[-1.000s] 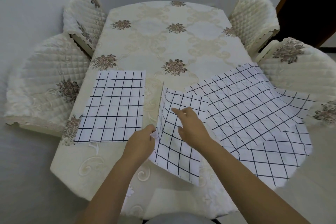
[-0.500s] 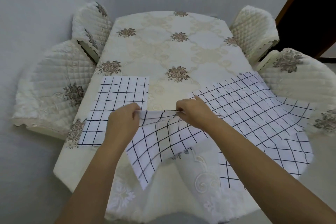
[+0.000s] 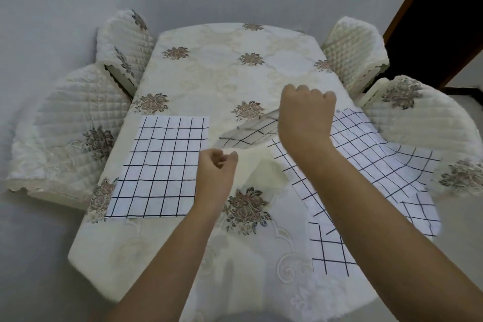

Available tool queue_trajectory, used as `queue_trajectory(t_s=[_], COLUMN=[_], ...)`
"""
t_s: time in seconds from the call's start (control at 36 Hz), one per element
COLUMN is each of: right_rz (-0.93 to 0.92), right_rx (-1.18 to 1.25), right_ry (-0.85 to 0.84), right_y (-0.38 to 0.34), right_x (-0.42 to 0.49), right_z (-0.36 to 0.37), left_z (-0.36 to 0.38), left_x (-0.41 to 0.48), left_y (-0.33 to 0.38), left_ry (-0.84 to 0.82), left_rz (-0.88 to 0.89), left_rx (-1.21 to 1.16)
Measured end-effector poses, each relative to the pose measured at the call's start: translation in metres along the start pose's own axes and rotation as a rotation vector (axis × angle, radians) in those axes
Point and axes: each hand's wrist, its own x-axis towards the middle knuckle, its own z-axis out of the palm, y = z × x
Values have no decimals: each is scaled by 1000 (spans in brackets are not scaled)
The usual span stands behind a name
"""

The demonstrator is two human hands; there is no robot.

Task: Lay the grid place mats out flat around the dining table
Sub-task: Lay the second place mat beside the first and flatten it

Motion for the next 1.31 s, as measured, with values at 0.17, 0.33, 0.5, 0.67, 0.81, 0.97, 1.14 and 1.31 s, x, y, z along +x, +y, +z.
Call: queue_trajectory(t_s=[0.17, 0.33, 0.5, 0.67, 0.81, 0.97, 1.14, 1.31], right_rz=[-213, -402, -308, 19, 308, 576, 682, 664], right_rx=[-183, -176, 356, 657, 625, 703, 789, 772], right_ry=[-327, -666, -918, -948, -825, -713, -673, -726], right_y=[-38, -71, -69, -17, 23, 53, 61, 62], right_x=[-51, -89, -100, -96, -103, -117, -123, -123], right_z=[25, 76, 109, 134, 165, 184, 193, 199], left_z=[6, 1, -12, -19, -15, -12, -15, -30], left_x=[10, 9, 23, 40, 52, 72, 70, 54], left_y=[-33, -60, -95, -108, -102, -108, -123, -137], left_ry=[-379, -430, -256, -328, -357, -302, -129, -83], left_rz=[-625, -656, -568, -402, -267, -214, -200, -153], left_rx=[-481, -342, -16, 351, 462, 479, 509, 753])
